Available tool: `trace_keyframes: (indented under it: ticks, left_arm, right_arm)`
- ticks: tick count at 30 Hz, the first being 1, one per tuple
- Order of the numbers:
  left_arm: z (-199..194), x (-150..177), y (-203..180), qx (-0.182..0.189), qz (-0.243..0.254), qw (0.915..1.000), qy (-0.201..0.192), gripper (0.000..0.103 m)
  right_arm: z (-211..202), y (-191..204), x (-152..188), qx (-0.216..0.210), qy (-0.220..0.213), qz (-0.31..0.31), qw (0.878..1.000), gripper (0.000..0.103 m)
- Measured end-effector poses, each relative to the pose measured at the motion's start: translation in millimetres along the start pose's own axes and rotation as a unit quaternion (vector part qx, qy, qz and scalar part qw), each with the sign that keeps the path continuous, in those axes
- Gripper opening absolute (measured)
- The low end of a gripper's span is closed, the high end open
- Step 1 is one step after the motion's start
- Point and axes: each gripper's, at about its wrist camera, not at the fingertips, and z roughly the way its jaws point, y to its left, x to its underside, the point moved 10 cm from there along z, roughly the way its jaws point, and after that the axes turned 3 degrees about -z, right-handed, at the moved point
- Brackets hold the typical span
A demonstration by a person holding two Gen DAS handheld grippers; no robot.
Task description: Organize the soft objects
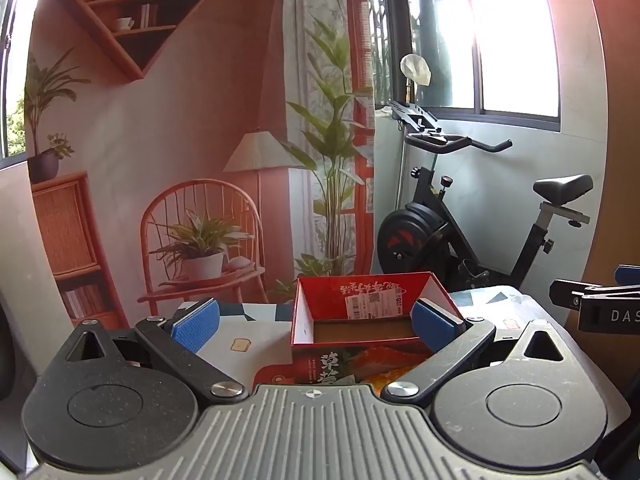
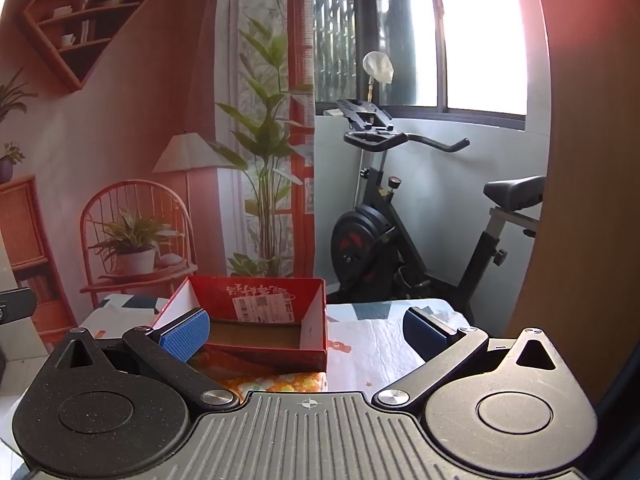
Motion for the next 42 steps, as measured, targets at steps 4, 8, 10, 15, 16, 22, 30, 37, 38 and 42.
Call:
trace_keyframes:
  ticks: [4, 8, 10, 15, 16, 22, 30, 37, 38, 42]
  left_arm:
    - [1.6, -1.0, 1.9, -0.002, -0.003, 1.0, 0.001, 0.103]
    - [-0.8, -2.9, 2.5, -0.004, -0.004, 1.0, -0.001, 0.103]
    - [-0.1, -3.2, 2.3, -0.006, -0.005, 1.0, 0.0, 0.103]
    - [0.4, -3.2, 3.6, -0.008, -0.008, 0.9999, -0.001, 0.103]
    - [0.4, -3.2, 3.8, -0.008, -0.007, 0.9999, -0.001, 0.103]
    - [0.7, -2.5, 4.4, -0.009, -0.008, 0.9999, 0.0, 0.103]
    - [0.3, -1.8, 3.7, -0.01, -0.009, 0.9999, 0.001, 0.103]
    - [0.4, -1.8, 3.9, -0.009, -0.009, 0.9999, 0.001, 0.103]
    - [0.4, -1.7, 3.8, -0.009, -0.009, 0.9999, 0.001, 0.103]
    - [0.4, -2.0, 4.3, -0.009, -0.008, 0.9999, 0.001, 0.103]
  right_arm:
    - [-4.5, -1.5, 1.2, 0.002, -0.003, 0.001, 1.0, 0.103]
    - [-6.5, -0.8, 1.6, 0.001, -0.003, 0.001, 1.0, 0.103]
    - [-6.6, -0.7, 1.5, 0.002, -0.003, 0.001, 1.0, 0.103]
    - [-6.0, -1.1, 1.6, 0.001, -0.003, 0.001, 1.0, 0.103]
    - [-6.1, -1.0, 1.6, 0.001, -0.003, 0.001, 1.0, 0.103]
    - [-6.3, -0.8, 2.1, 0.001, -0.003, 0.001, 1.0, 0.103]
    - [-6.6, -0.7, 2.1, 0.001, -0.003, 0.001, 1.0, 0.103]
    - [-5.3, 0.7, 5.4, 0.0, -0.002, 0.0, 1.0, 0.103]
    - [-4.8, 0.3, 5.1, 0.0, -0.002, 0.0, 1.0, 0.103]
    - [-4.8, 0.3, 5.0, 0.0, -0.002, 0.0, 1.0, 0.103]
